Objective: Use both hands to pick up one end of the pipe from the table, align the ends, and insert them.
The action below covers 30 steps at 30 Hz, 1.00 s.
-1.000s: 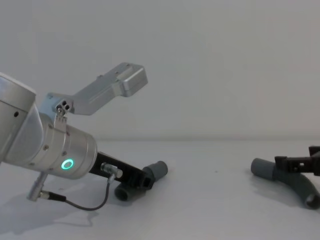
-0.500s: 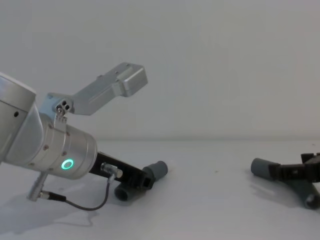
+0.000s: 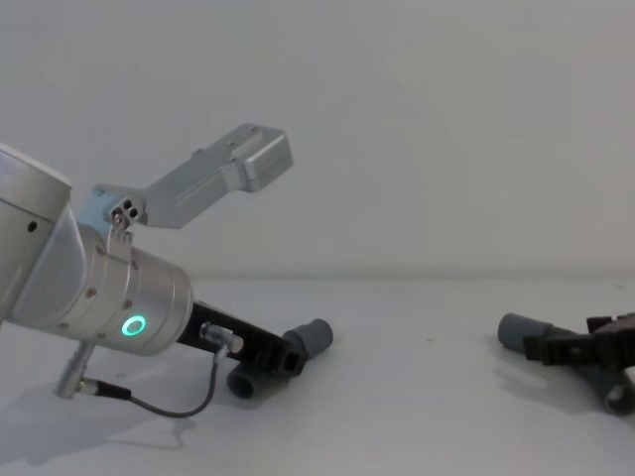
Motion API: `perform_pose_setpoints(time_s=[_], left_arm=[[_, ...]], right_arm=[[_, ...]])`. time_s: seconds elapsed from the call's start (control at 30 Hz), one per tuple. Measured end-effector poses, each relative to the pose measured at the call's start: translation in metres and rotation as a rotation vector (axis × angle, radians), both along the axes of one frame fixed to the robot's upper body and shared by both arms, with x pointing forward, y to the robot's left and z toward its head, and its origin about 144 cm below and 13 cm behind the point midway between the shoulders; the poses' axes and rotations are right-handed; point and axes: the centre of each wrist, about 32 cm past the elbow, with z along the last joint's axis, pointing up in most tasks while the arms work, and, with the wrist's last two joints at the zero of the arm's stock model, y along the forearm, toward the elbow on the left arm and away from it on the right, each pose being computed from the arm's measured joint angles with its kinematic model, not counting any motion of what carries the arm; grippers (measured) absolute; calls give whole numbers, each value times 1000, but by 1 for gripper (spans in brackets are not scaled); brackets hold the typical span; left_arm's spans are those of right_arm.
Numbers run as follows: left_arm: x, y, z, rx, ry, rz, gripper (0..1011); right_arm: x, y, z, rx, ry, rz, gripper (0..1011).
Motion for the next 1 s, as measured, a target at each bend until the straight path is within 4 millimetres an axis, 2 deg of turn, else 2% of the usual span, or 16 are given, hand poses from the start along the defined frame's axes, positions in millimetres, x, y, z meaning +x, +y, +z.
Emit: perform_pose_setpoints(time_s=[0.73,1.0], left_arm=[[0,0,0,0,0,0,308],[0,0,0,0,0,0,308]], right_arm=[[2,2,0,-12,40,20,1004],[2,2,0,-15,43,24,865]])
